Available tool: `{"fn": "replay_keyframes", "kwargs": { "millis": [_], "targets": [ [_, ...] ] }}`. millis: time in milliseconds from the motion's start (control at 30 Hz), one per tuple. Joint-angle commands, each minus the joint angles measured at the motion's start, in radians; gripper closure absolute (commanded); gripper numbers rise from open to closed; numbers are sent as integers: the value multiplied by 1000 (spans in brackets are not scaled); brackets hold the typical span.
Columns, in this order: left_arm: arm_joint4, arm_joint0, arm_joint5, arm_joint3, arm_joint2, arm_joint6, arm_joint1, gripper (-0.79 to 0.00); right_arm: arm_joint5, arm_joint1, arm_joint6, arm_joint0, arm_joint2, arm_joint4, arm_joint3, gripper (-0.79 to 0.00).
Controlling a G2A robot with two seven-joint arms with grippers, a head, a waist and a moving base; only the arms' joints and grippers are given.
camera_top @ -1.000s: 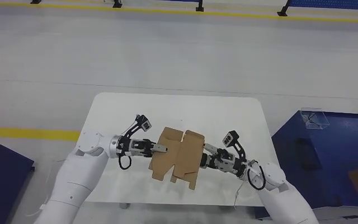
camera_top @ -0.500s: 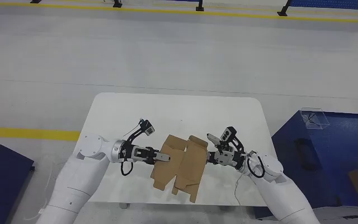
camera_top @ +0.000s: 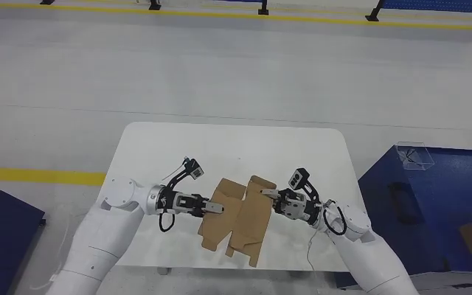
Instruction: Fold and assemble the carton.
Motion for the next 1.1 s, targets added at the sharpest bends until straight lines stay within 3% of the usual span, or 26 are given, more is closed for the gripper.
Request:
{"fn": "replay_keyframes", "kwargs": {
  "millis": [0, 167, 300, 400, 600, 833, 1067],
  "targets": [
    [30, -12, 19, 27, 3, 18, 2, -785, 1, -1, -10, -6, 3, 1, -17, 0],
    [120, -86, 58, 121, -49, 141, 16, -785, -97, 10, -51, -33, 69, -87, -73, 0],
    [105, -94, 54, 108, -51, 113, 19, -785, -116, 16, -61, -62, 110, -108, -117, 0],
    [103, -86, 44, 76, -32, 100, 16, -785, -125, 17, -67, -76, 125, -113, -143, 0],
    [112, -61, -96, 1, -22, 125, 15, -785, -158, 15, -90, -100, 146, -107, -177, 0],
    [161, 19, -145, -210, 8, 140, 35, -785, -173, 6, -140, -97, 125, -148, -189, 0],
    [146, 32, -208, -232, -6, 204, 46, -785, -150, -1, -138, -99, 100, -123, -211, 0]
  ]
}}
